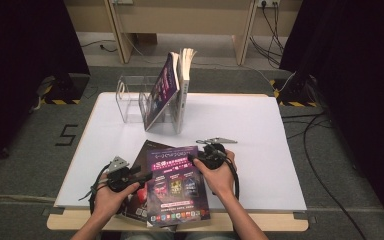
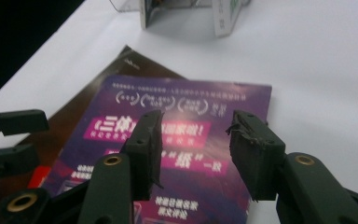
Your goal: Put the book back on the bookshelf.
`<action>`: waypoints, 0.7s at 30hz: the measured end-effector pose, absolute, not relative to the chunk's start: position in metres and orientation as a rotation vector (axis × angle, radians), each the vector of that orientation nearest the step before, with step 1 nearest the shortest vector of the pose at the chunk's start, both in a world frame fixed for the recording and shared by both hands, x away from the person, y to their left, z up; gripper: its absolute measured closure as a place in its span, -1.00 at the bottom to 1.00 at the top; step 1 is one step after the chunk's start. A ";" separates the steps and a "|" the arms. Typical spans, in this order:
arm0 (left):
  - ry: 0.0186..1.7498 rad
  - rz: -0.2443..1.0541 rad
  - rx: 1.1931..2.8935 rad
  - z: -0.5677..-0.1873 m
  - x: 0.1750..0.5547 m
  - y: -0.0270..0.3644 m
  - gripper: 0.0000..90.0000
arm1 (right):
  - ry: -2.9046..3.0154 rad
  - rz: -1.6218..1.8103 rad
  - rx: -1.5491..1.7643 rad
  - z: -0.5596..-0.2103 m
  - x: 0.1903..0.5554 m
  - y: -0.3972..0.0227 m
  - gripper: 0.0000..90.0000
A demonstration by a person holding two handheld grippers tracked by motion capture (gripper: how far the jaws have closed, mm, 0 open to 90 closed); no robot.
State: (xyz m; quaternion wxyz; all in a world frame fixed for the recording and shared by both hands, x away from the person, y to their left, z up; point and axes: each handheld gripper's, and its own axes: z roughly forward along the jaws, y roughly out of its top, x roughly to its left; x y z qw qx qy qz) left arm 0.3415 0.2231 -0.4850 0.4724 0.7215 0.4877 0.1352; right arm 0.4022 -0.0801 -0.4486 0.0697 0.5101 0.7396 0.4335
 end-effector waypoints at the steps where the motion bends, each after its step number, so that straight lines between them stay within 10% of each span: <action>1: 1.196 0.330 1.770 -0.486 0.342 0.223 -0.14 | 2.230 1.303 1.545 -0.451 0.401 -0.081 0.20; 21: 1.219 0.303 1.810 -0.495 0.344 0.217 -0.13 | 2.300 1.276 1.666 -0.474 0.393 -0.093 0.18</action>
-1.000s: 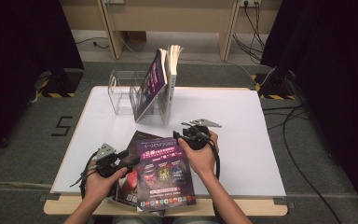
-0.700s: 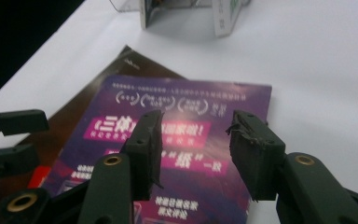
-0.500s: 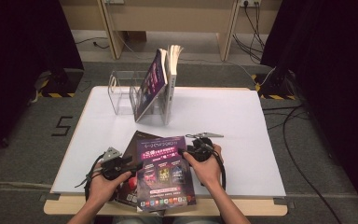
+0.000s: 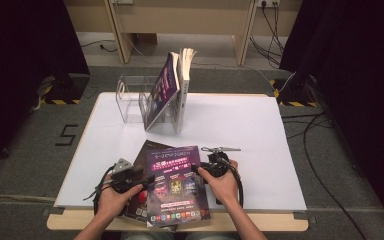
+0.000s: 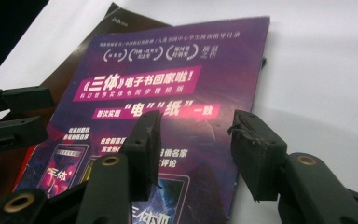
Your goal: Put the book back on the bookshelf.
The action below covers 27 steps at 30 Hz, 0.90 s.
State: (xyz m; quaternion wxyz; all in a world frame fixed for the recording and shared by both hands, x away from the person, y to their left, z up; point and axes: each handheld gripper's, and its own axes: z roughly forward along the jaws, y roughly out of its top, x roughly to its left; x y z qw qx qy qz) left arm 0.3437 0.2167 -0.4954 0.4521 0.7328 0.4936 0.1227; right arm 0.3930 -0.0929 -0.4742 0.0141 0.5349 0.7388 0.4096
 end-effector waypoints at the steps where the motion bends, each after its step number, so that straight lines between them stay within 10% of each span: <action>1: 1.219 0.300 1.808 -0.495 0.344 0.217 -0.13 | 2.304 1.263 1.663 -0.475 0.393 -0.093 0.18; 27: 1.231 0.277 1.818 -0.499 0.346 0.216 -0.09 | 2.330 1.211 1.723 -0.485 0.396 -0.095 0.13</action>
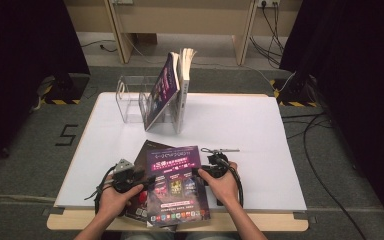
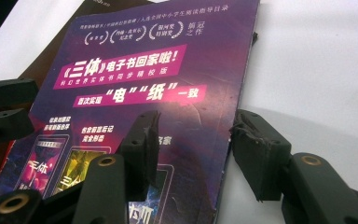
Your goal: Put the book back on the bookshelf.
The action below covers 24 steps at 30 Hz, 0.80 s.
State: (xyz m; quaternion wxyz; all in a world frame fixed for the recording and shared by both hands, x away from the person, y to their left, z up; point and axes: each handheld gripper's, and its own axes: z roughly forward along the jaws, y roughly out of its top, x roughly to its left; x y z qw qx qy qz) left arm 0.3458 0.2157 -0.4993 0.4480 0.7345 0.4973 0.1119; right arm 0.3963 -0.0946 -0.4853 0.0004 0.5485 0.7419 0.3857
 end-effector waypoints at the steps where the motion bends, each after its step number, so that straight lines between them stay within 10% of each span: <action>1: 1.234 0.276 1.818 -0.499 0.346 0.216 -0.09 | 2.330 1.211 1.731 -0.485 0.396 -0.095 0.13; 24: 1.235 0.278 1.859 -0.497 0.348 0.208 0.01 | 2.313 1.217 1.761 -0.486 0.397 -0.096 0.22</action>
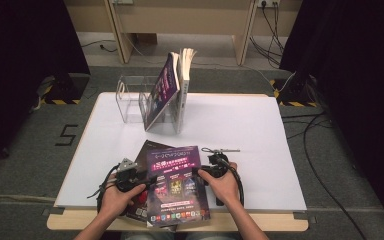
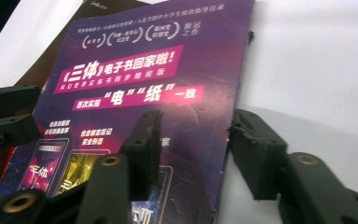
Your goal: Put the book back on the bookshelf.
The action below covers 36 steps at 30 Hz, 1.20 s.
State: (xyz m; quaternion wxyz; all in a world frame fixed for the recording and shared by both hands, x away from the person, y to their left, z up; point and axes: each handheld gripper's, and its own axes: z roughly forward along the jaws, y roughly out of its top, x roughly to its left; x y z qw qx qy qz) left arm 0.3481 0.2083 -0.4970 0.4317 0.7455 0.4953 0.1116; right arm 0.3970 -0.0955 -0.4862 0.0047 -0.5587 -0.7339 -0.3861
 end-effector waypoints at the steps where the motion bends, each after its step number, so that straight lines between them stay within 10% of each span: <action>1: 1.237 0.280 1.860 -0.497 0.348 0.208 0.01 | -2.295 -1.206 -1.754 -0.486 0.398 -0.096 0.23; 36: 1.265 0.221 1.832 -0.495 0.348 0.213 -0.08 | -2.148 -1.156 -1.698 -0.485 0.401 -0.105 0.11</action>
